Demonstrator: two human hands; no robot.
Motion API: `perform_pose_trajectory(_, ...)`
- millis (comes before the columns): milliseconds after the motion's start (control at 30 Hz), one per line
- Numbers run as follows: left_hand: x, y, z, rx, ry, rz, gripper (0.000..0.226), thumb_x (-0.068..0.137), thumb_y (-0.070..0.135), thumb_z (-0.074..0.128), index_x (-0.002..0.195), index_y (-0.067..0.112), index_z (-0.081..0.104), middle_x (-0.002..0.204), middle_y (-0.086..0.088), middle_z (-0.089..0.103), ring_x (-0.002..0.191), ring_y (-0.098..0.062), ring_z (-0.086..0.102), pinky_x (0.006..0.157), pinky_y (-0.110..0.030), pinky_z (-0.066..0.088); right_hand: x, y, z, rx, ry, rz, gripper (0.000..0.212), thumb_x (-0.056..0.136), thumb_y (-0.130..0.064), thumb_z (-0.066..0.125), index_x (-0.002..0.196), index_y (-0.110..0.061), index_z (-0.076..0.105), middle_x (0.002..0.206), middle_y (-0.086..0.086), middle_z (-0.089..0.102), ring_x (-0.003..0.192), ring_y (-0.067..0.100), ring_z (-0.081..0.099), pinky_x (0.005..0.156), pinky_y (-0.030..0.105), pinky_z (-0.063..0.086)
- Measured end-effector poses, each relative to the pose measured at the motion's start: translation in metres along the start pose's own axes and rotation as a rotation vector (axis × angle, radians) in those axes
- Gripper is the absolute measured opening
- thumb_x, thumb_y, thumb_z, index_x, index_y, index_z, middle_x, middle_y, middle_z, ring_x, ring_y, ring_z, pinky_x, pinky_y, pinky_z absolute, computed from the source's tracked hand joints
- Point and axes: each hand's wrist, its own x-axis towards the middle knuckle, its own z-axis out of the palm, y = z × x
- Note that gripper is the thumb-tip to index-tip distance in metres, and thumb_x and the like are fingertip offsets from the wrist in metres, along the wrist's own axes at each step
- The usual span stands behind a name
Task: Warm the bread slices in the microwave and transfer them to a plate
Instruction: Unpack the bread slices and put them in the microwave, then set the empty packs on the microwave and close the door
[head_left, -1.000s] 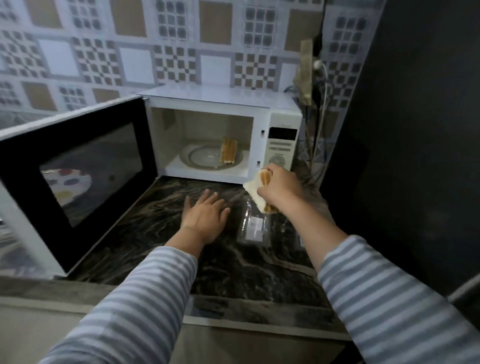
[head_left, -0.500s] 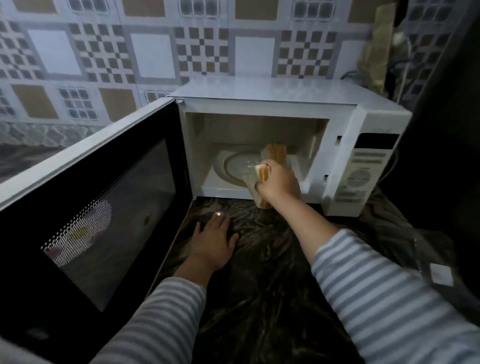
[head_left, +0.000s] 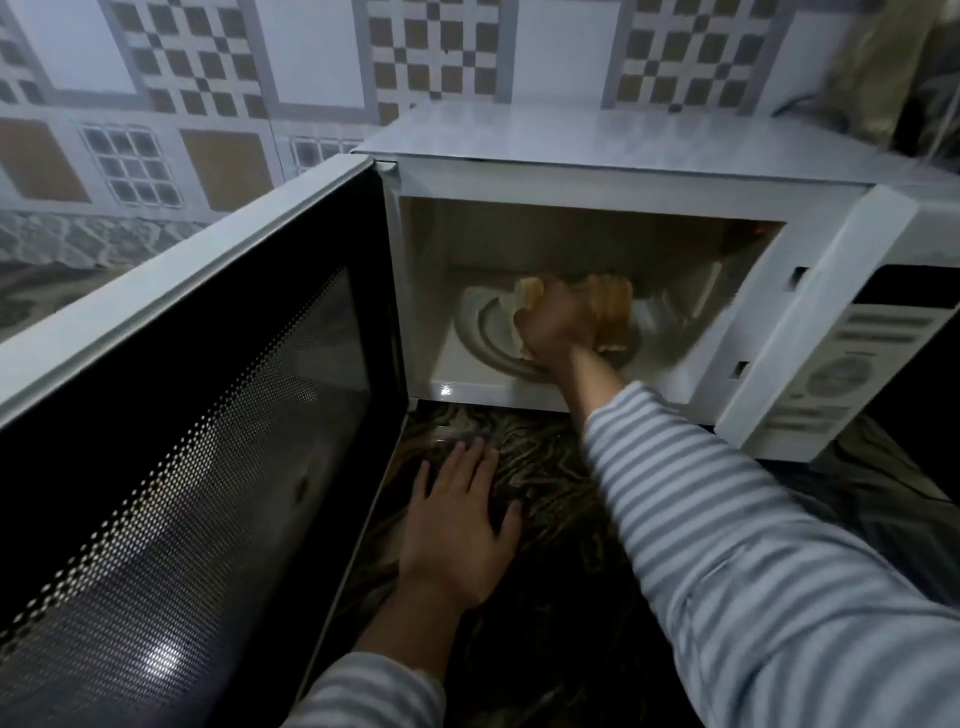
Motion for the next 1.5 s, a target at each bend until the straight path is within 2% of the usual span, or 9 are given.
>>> perform_pose_trajectory(267, 0.001, -0.001, 0.004, -0.041, 0.014, -0.008, 0.083, 0.078, 0.061, 0.005, 0.152, 0.027, 0.022, 0.16, 0.008, 0.013, 0.148, -0.008, 0.005, 0.117, -0.036, -0.003, 0.01, -0.003, 0.017, -0.125, 0.049, -0.052, 0.037, 0.096, -0.027, 0.045, 0.131, -0.015, 0.05, 0.117, 0.014, 0.065, 0.11, 0.033, 0.06, 0.093, 0.033, 0.042)
perform_pose_trajectory(467, 0.001, -0.002, 0.003, -0.004, -0.016, -0.014, 0.086, 0.075, 0.062, 0.0, 0.152, 0.029, 0.016, 0.161, 0.01, 0.007, 0.147, -0.006, 0.0, 0.118, -0.036, -0.003, 0.0, 0.001, -0.003, 0.068, -0.115, -0.036, 0.081, 0.089, -0.034, 0.065, 0.153, -0.024, 0.016, 0.135, 0.018, 0.054, 0.123, 0.035, 0.05, 0.1, 0.035, 0.039)
perform_pose_trajectory(633, 0.003, -0.001, 0.002, -0.005, -0.05, -0.023, 0.066, 0.094, 0.057, 0.024, 0.153, 0.028, 0.016, 0.161, 0.01, 0.008, 0.147, -0.007, 0.0, 0.119, -0.038, -0.001, -0.047, 0.004, -0.034, -0.037, -0.026, -0.066, 0.045, 0.091, -0.032, 0.059, 0.131, -0.012, 0.049, 0.135, 0.016, 0.051, 0.126, 0.031, 0.045, 0.101, 0.03, 0.028)
perform_pose_trajectory(700, 0.003, -0.001, 0.001, -0.004, -0.059, -0.022, 0.065, 0.096, 0.055, 0.027, 0.153, 0.027, 0.015, 0.161, 0.009, 0.009, 0.148, -0.008, 0.002, 0.12, -0.039, 0.0, -0.071, 0.013, -0.045, 0.001, -0.107, -0.022, 0.032, 0.096, -0.027, 0.052, 0.127, -0.019, 0.052, 0.137, 0.011, 0.05, 0.124, 0.03, 0.047, 0.098, 0.034, 0.036)
perform_pose_trajectory(867, 0.0, 0.007, -0.006, 0.016, -0.12, -0.085, 0.061, 0.099, 0.051, 0.027, 0.153, 0.026, 0.017, 0.161, 0.007, 0.012, 0.148, -0.011, 0.004, 0.12, -0.043, 0.004, -0.134, 0.051, -0.092, 0.027, -0.228, 0.011, 0.038, 0.092, -0.029, 0.059, 0.13, -0.024, 0.055, 0.131, 0.003, 0.056, 0.115, 0.023, 0.055, 0.089, 0.032, 0.049)
perform_pose_trajectory(967, -0.007, 0.03, -0.007, -0.112, -0.102, -0.105, 0.053, 0.099, 0.046, 0.033, 0.148, 0.025, 0.032, 0.158, 0.002, 0.023, 0.147, -0.017, 0.013, 0.119, -0.045, 0.009, -0.165, 0.082, -0.129, 0.0, -0.214, -0.035, 0.034, 0.092, -0.029, 0.058, 0.126, -0.025, 0.058, 0.129, 0.001, 0.056, 0.111, 0.021, 0.056, 0.084, 0.028, 0.046)
perform_pose_trajectory(1167, -0.024, 0.116, -0.015, -0.589, -0.003, 0.041, 0.041, 0.098, 0.027, 0.05, 0.136, 0.011, 0.05, 0.137, -0.013, 0.053, 0.128, -0.026, 0.048, 0.109, -0.034, 0.034, -0.211, 0.142, -0.176, 0.02, -0.124, 0.028, 0.047, 0.095, -0.023, 0.054, 0.139, -0.026, 0.042, 0.141, 0.004, 0.043, 0.13, 0.025, 0.04, 0.104, 0.035, 0.038)
perform_pose_trajectory(1333, -0.047, 0.169, -0.006, -0.844, -0.109, -0.03, 0.051, 0.09, 0.041, 0.057, 0.137, 0.023, 0.049, 0.127, 0.004, 0.057, 0.119, -0.011, 0.053, 0.106, -0.029, 0.039, -0.246, 0.179, -0.18, 0.088, -0.191, 0.195, 0.057, 0.094, -0.026, 0.056, 0.145, -0.03, 0.03, 0.147, 0.003, 0.038, 0.128, 0.025, 0.045, 0.1, 0.037, 0.043)
perform_pose_trajectory(1500, -0.068, 0.184, 0.004, -0.857, -0.137, -0.1, 0.045, 0.091, 0.025, 0.063, 0.134, 0.026, 0.05, 0.109, 0.003, 0.059, 0.089, -0.019, 0.064, 0.073, -0.03, 0.053, -0.266, 0.195, -0.167, 0.188, -0.24, 0.341, 0.061, 0.092, -0.023, 0.06, 0.145, -0.029, 0.031, 0.137, 0.001, 0.05, 0.117, 0.024, 0.054, 0.091, 0.033, 0.047)
